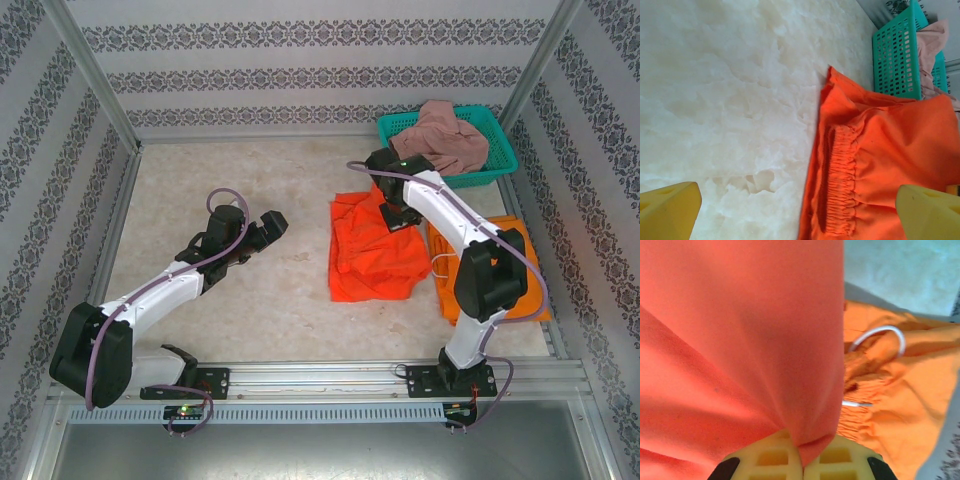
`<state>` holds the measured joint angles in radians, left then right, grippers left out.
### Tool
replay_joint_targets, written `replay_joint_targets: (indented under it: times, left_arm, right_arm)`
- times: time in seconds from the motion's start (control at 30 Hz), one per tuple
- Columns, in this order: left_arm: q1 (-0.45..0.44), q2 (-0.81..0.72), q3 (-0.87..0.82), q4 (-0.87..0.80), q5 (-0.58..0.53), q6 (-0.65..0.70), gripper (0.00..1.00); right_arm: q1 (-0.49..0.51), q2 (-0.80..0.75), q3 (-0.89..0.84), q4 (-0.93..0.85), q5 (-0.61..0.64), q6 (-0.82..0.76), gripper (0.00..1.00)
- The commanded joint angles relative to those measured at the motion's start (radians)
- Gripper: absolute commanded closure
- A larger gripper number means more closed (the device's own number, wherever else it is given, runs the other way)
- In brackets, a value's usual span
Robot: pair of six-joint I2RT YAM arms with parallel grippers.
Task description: Fold and stack the shorts
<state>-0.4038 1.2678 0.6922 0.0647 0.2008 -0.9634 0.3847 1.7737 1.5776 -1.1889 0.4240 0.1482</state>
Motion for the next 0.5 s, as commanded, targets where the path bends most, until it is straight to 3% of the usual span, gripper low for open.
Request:
replay_joint_targets:
  times: [0.0,0.47]
  left_arm:
    - [0.004,-0.011,-0.016,0.020,-0.007,0.018,0.00]
    - [0.010,0.011,-0.021,0.061,0.015,0.002,0.00]
  right_arm:
    - [-0.020,-0.058,0.041,-0.092,0.121,-0.038,1.00]
    - [-0.104,-0.156,0.035,-0.173,0.214,-0.077,1.00]
